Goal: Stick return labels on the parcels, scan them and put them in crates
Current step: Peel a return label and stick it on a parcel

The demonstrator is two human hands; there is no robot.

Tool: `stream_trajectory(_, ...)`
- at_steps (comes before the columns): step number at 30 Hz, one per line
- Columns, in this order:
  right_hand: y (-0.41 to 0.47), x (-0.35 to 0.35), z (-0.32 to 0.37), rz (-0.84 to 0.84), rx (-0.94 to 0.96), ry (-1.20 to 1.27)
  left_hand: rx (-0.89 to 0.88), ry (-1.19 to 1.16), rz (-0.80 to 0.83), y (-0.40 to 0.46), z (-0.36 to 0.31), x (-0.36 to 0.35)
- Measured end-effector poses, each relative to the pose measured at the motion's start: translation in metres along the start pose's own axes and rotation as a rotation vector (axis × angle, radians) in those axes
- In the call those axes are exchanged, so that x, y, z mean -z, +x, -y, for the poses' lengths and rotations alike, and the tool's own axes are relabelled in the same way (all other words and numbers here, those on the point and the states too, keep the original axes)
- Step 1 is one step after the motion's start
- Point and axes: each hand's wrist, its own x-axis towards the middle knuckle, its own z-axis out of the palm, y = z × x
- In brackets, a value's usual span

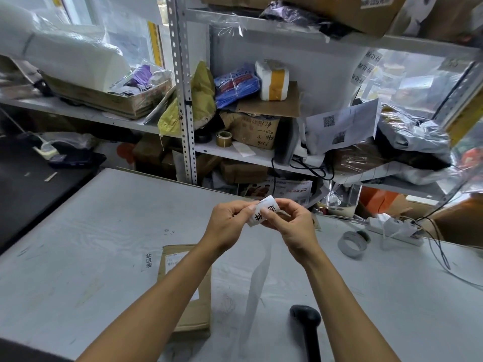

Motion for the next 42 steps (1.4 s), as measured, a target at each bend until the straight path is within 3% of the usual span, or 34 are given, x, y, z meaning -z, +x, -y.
stream_trajectory(4, -0.004, 0.01, -0.005, 0.043, -0.028, -0.043, 0.241, -0.268, -0.104, 0.007, 0.002, 0.0)
stream_trajectory(10, -0.023, 0.015, -0.082, -0.013, -0.078, -0.468, 0.357, -0.227, -0.336, 0.01, 0.028, 0.023)
stream_trajectory(12, -0.04, 0.013, -0.128, -0.051, -0.152, -0.577, 0.375, -0.172, -0.31, 0.004, 0.041, 0.031)
stream_trajectory(15, -0.064, 0.008, -0.188, -0.046, -0.301, -0.743, 0.459, -0.163, -0.149, -0.01, 0.061, 0.041)
stream_trajectory(18, -0.072, 0.003, -0.212, -0.033, -0.325, -0.814, 0.541, -0.186, -0.047, -0.022, 0.077, 0.05)
stream_trajectory(23, -0.067, -0.002, -0.191, -0.117, -0.229, -0.767, 0.583, -0.176, 0.001, -0.032, 0.089, 0.059)
stream_trajectory(26, -0.055, -0.013, -0.156, -0.244, -0.154, -0.415, 0.596, -0.152, 0.141, -0.033, 0.088, 0.063)
stream_trajectory(27, -0.048, -0.018, -0.141, -0.221, -0.2, -0.253, 0.591, -0.119, 0.203, -0.034, 0.087, 0.063)
stream_trajectory(29, -0.034, -0.025, -0.111, -0.013, -0.342, -0.009, 0.574, -0.046, 0.287, -0.034, 0.085, 0.06)
stream_trajectory(31, -0.028, -0.03, -0.087, 0.245, -0.432, 0.062, 0.556, 0.0, 0.323, -0.034, 0.083, 0.056)
stream_trajectory(33, -0.026, -0.034, -0.074, 0.394, -0.446, 0.068, 0.533, 0.017, 0.353, -0.034, 0.08, 0.054)
stream_trajectory(42, -0.028, -0.038, -0.068, 0.429, -0.454, 0.013, 0.641, -0.089, 0.496, -0.041, 0.079, 0.074)
